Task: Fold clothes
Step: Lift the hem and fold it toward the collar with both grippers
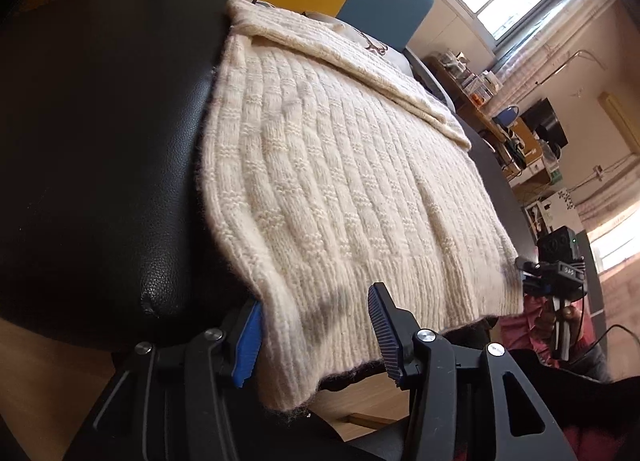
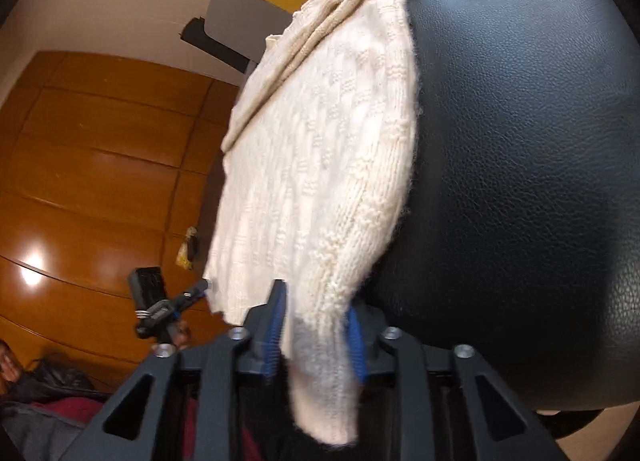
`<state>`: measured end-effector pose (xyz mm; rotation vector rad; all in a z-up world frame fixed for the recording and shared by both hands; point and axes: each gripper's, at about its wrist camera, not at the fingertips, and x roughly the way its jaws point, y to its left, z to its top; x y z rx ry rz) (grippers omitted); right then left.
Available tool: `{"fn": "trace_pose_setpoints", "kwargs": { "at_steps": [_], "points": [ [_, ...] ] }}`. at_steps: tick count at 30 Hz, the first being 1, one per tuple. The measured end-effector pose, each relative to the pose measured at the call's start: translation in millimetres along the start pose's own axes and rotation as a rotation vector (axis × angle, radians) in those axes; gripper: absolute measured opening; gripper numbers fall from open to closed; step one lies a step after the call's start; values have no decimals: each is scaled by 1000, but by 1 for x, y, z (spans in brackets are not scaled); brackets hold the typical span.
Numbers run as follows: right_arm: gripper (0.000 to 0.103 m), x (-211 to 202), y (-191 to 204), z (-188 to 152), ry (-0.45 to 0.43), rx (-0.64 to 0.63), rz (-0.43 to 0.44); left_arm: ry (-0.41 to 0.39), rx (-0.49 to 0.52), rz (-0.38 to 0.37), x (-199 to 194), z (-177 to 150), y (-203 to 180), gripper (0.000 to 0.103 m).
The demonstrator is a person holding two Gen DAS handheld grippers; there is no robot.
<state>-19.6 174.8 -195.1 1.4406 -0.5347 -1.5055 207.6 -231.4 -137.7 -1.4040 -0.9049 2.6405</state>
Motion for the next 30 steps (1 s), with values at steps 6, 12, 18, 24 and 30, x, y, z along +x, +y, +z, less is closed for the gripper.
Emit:
{"fn": "trace_pose_setpoints", "kwargs": {
  "at_steps": [6,12,18,24,30],
  "points": [
    [27,0,-1,-2,-2,17,-1,-18,-73,-45,-1,2,13,58],
    [14,-7,12,-4,-4,-68,-114,-51,-106,-14,-2,0,22,12],
    [14,-15,23,-3,-56,-102,-85,-109,-164,-99,-14,9,23,8],
    [14,-27,32,9,-119,-91,42,-155,-167,-223,-29,35,13,8],
    [14,-28,45,30,-178,-80,116,-216,-151,-286,-34,70,3,8]
  ]
}}
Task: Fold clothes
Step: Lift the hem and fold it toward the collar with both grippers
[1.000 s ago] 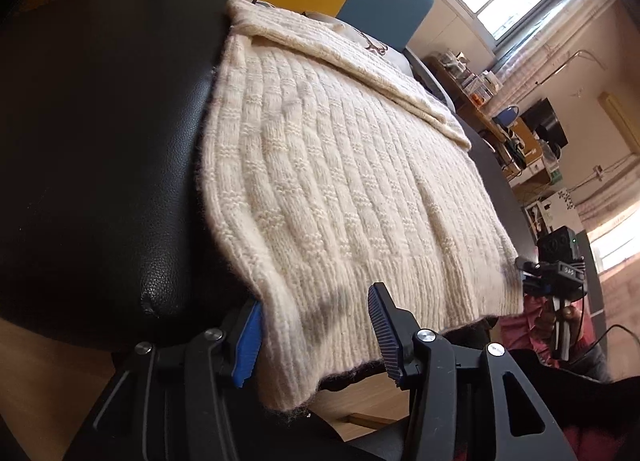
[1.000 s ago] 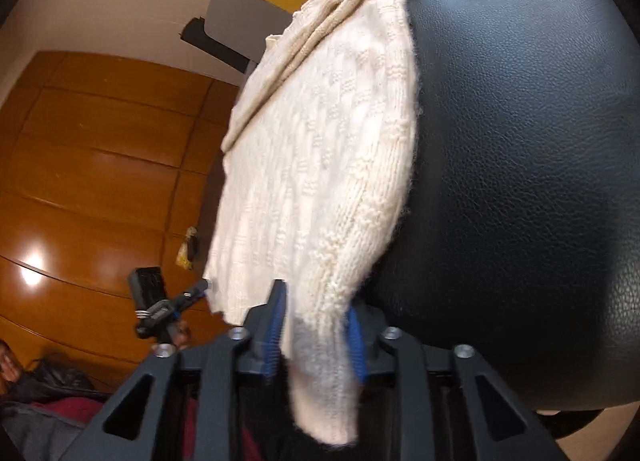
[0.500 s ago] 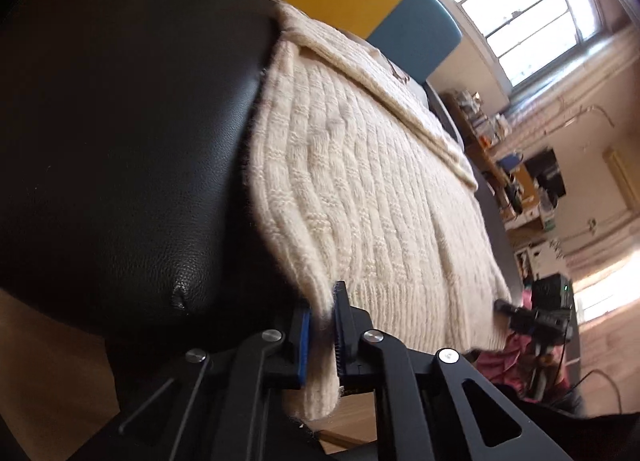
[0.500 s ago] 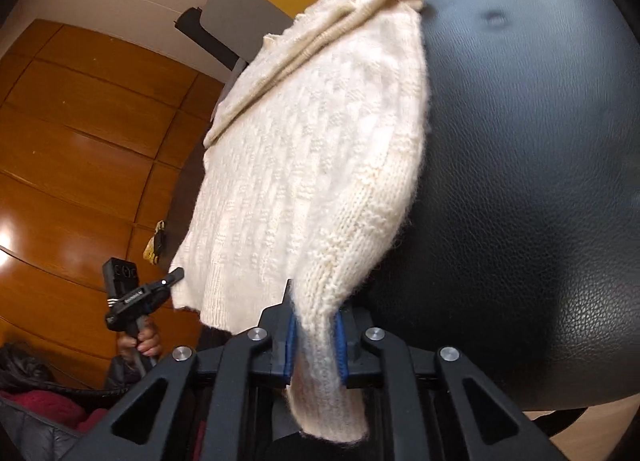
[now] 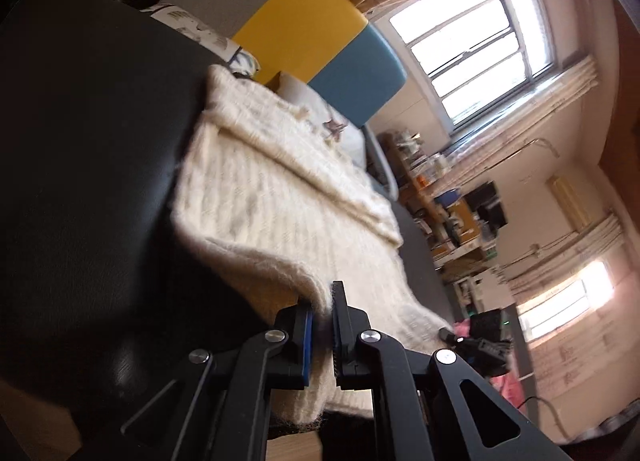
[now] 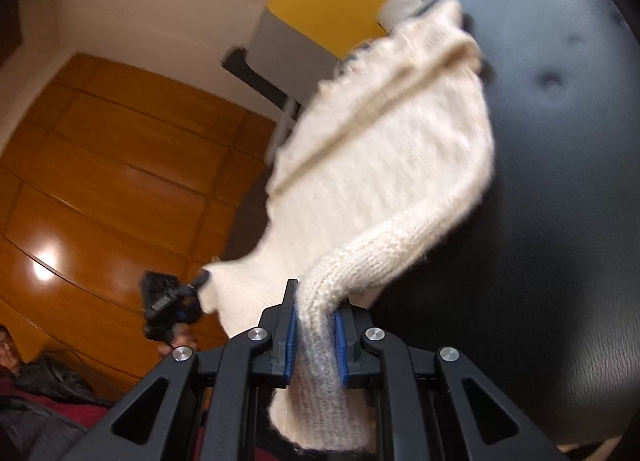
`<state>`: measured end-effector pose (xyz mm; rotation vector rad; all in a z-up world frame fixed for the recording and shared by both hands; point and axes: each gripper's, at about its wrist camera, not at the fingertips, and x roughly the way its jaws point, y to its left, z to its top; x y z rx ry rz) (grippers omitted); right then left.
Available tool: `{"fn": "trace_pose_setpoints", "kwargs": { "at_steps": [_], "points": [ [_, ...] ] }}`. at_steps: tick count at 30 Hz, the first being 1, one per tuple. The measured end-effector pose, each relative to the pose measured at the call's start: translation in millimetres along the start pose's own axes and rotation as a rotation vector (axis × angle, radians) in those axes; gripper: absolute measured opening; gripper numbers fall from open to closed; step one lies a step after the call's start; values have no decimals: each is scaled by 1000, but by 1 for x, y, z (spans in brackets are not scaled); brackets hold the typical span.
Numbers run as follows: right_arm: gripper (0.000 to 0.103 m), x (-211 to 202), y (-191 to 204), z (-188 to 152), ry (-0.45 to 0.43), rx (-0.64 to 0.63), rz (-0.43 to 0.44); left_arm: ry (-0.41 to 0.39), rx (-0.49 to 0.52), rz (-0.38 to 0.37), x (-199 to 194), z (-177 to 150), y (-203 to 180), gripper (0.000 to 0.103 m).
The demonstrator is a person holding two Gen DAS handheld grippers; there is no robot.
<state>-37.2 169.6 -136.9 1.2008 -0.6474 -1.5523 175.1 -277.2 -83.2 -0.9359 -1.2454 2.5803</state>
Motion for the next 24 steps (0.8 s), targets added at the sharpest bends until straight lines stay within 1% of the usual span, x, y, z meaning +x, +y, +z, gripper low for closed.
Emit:
{"fn": "trace_pose_setpoints", "kwargs": {
  "at_steps": [4,7,12,14,18,20,24],
  "points": [
    [14,7,10,33,-76,13,46,-28,-11,-44,9,28,-6,8],
    [14,11,8,63,-127,38,54,-56,-17,-63,19,58,-7,8],
    [14,24,6,113,-154,43,39,-107,1,-66,34,109,-10,8],
    [14,30,1,134,-164,56,45,-111,8,-65,44,131,-9,8],
    [14,50,-18,178,-170,108,7,-111,11,-29,70,169,0,8],
    [14,61,-30,200,-159,127,-42,-103,-2,4,90,188,9,8],
    [14,74,-54,232,-145,169,-83,-98,-17,84,126,218,27,7]
  ]
}}
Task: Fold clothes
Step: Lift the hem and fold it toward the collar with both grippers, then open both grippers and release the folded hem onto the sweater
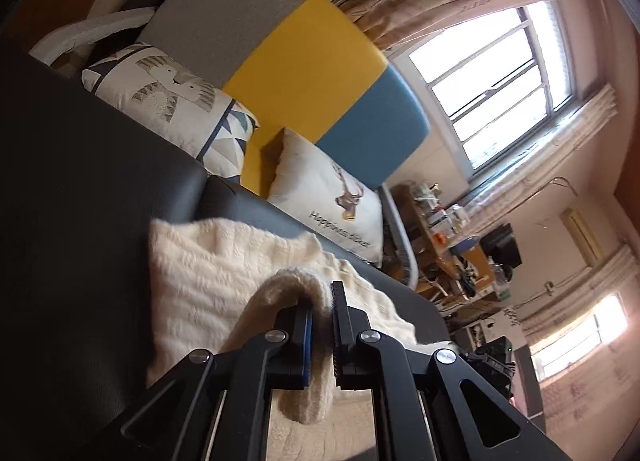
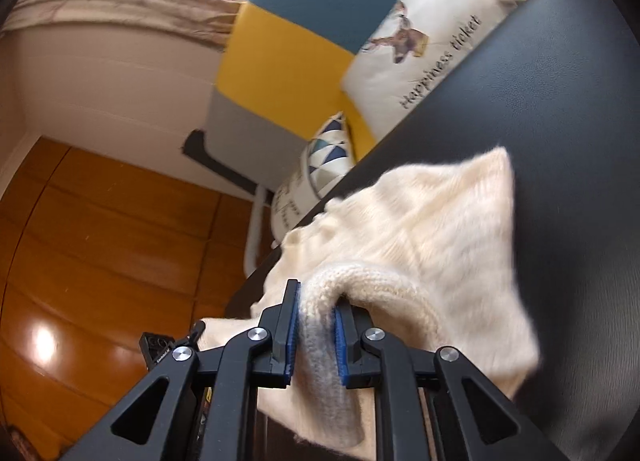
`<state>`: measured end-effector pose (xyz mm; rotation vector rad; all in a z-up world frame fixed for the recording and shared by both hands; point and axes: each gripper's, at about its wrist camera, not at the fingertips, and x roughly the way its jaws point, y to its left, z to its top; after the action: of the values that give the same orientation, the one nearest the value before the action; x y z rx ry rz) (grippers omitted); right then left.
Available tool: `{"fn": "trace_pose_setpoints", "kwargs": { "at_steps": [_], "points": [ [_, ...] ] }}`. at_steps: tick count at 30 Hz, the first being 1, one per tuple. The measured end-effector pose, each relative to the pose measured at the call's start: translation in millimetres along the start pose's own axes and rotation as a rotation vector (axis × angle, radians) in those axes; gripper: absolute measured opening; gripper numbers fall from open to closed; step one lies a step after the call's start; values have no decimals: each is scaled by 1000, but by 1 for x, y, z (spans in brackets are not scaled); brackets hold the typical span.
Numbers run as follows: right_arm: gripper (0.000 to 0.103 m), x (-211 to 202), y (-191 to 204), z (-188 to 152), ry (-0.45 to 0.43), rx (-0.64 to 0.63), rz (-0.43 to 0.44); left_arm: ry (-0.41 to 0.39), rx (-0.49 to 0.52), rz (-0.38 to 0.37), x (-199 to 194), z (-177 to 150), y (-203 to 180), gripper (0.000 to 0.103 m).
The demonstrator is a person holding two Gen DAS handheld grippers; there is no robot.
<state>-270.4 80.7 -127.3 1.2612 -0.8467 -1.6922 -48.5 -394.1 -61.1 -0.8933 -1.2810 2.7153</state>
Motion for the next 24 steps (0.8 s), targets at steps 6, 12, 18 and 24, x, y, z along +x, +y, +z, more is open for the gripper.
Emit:
{"fn": "trace_pose_setpoints", "kwargs": {
  "at_steps": [6,12,18,24],
  "points": [
    [24,28,-30,23,66,127,-3,81,-81,90,58,21,35,8],
    [37,23,-30,20,148,156,92,111,-270,34,67,27,68,22],
    [44,15,-16,18,153,148,245,115,-178,73,49,27,53,32],
    [44,29,-18,33,19,221,204,74,-288,110,42,26,70,39]
  ]
}}
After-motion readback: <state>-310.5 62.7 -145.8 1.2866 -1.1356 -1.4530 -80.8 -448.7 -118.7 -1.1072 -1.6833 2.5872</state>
